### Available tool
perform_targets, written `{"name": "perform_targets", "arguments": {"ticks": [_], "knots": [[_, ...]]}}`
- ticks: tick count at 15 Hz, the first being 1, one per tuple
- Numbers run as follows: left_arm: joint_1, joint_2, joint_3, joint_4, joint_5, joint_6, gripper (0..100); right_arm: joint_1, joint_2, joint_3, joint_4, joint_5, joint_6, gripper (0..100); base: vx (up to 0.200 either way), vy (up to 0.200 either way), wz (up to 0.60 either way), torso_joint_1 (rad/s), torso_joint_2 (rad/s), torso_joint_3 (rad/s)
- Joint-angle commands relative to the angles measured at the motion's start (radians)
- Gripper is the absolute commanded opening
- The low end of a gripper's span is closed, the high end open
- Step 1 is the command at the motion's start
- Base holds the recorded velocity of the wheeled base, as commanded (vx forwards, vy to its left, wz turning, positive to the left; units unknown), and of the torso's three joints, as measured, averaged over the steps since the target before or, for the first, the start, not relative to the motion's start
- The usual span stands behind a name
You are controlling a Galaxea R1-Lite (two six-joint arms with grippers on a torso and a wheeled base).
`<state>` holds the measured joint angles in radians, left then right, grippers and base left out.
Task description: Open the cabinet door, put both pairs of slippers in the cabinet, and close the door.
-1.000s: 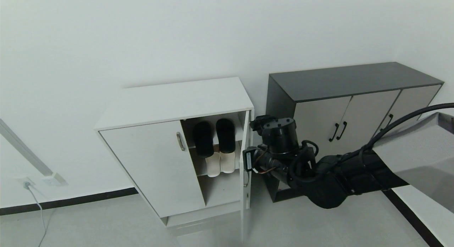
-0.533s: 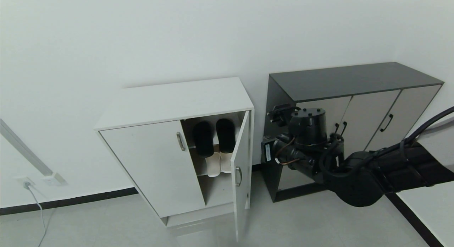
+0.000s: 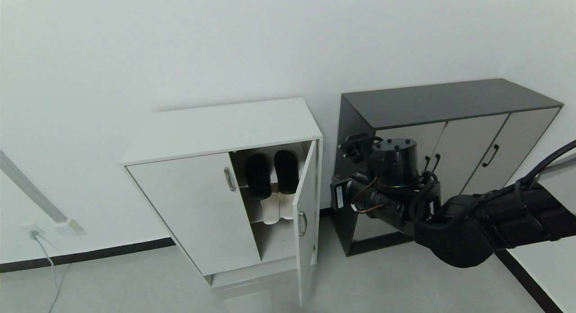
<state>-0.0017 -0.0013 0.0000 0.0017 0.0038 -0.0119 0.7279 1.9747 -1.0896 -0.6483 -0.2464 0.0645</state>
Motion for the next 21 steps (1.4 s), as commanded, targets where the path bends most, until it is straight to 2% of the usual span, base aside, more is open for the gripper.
{"name": "perform_targets", "arguments": {"ticks": [1,3,8,14,18,21], "knots": [[0.000,0.001,0.000,0.000,0.001,0.000,0,0.002,0.003,0.005,-0.011,0.004,-0.002,0,0.000,0.000,0.00,0.000,0.00,0.000],[0.000,0.001,0.000,0.000,0.001,0.000,0,0.002,0.001,0.010,-0.013,0.004,-0.014,0,0.000,0.000,0.00,0.000,0.00,0.000],[0.000,0.001,0.000,0.000,0.001,-0.002,0,0.004,0.006,0.011,-0.017,0.004,-0.020,0,0.000,0.000,0.60,0.001,0.01,0.002],[0.000,0.001,0.000,0.000,0.001,0.000,0,-0.013,-0.002,0.063,-0.060,-0.007,-0.023,0,0.000,0.000,0.00,0.000,0.00,0.000],[0.000,0.001,0.000,0.000,0.001,0.000,0,-0.047,-0.053,0.174,-0.030,-0.016,-0.018,0,0.000,0.000,0.00,0.000,0.00,0.000],[0.000,0.001,0.000,0.000,0.001,0.000,0,-0.051,-0.039,0.243,-0.036,0.015,0.003,0,0.000,0.000,0.00,0.000,0.00,0.000]]}}
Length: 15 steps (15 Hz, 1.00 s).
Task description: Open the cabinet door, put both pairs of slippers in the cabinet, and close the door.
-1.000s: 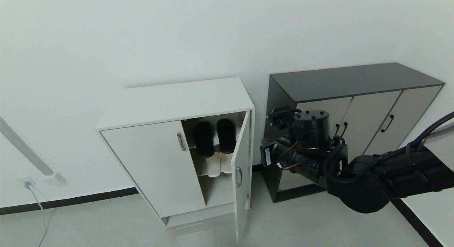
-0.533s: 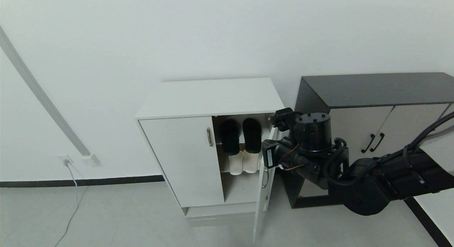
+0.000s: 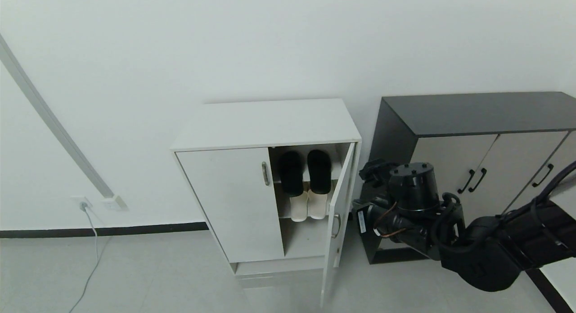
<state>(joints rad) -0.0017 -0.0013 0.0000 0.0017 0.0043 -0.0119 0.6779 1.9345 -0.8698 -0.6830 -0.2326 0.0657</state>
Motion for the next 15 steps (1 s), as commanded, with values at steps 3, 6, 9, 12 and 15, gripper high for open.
{"name": "perform_targets", "arguments": {"ticks": [3,6,9,12,15], "knots": [[0.000,0.001,0.000,0.000,0.000,0.000,0,-0.001,0.067,0.031,-0.064,0.027,0.009,0,0.000,0.000,0.00,0.000,0.00,0.000],[0.000,0.001,0.000,0.000,0.000,0.000,0,-0.009,0.159,-0.015,-0.121,0.029,0.009,0,0.000,0.000,0.00,0.000,0.00,0.000],[0.000,0.001,0.000,0.000,0.000,0.000,0,-0.014,0.193,-0.061,-0.122,0.030,0.009,0,0.000,0.000,0.00,0.000,0.00,0.000],[0.000,0.001,0.000,0.000,0.000,0.000,0,-0.015,0.193,-0.057,-0.124,0.030,0.011,0,0.000,0.000,0.00,0.000,0.00,0.000],[0.000,0.001,0.000,0.000,0.000,0.000,0,-0.015,0.189,-0.037,-0.161,0.029,0.009,0,0.200,0.000,0.00,0.001,0.01,0.004]]}}
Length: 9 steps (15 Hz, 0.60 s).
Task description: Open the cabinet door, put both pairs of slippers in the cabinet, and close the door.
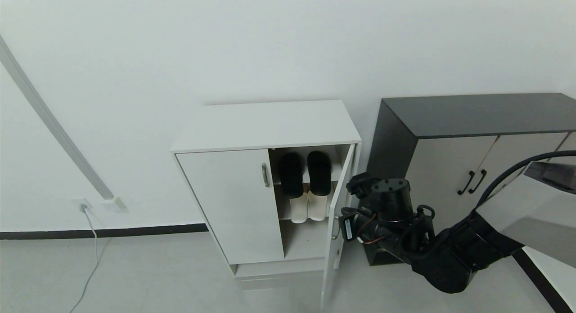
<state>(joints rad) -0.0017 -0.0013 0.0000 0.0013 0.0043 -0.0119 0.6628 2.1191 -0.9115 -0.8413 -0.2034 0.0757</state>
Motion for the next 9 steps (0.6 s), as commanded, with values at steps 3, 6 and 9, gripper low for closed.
{"name": "perform_targets", "arguments": {"ticks": [3,6,9], "knots": [[0.000,0.001,0.000,0.000,0.000,0.000,0,-0.005,-0.045,0.052,-0.004,-0.002,-0.001,0,0.200,0.000,0.00,0.006,0.00,0.009],[0.000,0.001,0.000,0.000,0.000,0.000,0,-0.018,-0.139,0.144,-0.004,0.001,-0.002,0,0.000,0.000,0.00,0.000,0.00,0.000],[0.000,0.001,0.000,0.000,0.000,0.000,0,-0.018,-0.123,0.151,-0.005,0.025,-0.001,0,0.000,0.000,0.00,0.000,0.00,0.000]]}}
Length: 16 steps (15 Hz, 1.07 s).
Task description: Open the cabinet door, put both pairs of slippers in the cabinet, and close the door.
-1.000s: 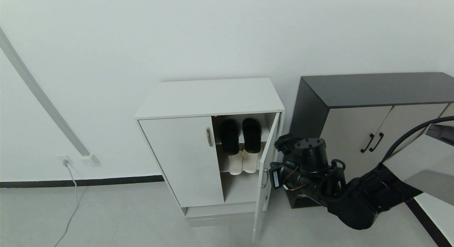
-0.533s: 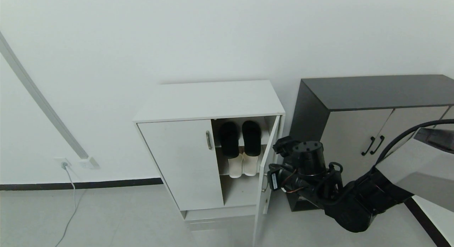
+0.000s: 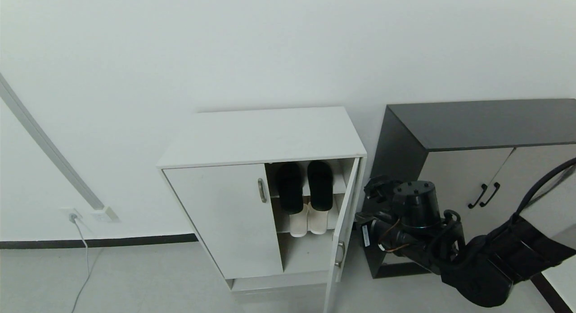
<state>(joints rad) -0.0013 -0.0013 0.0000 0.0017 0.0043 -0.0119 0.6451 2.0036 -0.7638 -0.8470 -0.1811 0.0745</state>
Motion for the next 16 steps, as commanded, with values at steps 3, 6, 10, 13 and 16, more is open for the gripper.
{"name": "perform_targets", "arguments": {"ticks": [3,6,10,13,16], "knots": [[0.000,0.001,0.000,0.000,0.000,-0.002,0,0.002,0.047,-0.046,-0.030,0.005,0.001,0,0.000,0.000,0.00,0.000,0.00,0.000],[0.000,0.001,0.000,0.000,0.000,-0.002,0,0.001,0.086,-0.101,-0.030,0.005,0.001,0,0.000,0.000,0.00,0.000,0.00,0.000],[0.000,0.001,0.000,0.000,0.000,-0.002,0,0.001,0.129,-0.175,-0.024,0.005,-0.001,0,0.000,0.000,0.00,0.000,0.00,0.000],[0.000,0.001,0.000,0.000,0.000,-0.002,0,-0.001,0.150,-0.229,-0.012,0.003,-0.002,0,0.000,0.000,0.00,0.000,0.00,0.000],[0.000,0.001,0.000,0.000,0.000,-0.002,0,-0.002,0.167,-0.262,-0.007,0.003,-0.005,0,0.000,0.000,0.00,0.000,0.00,0.000]]}}
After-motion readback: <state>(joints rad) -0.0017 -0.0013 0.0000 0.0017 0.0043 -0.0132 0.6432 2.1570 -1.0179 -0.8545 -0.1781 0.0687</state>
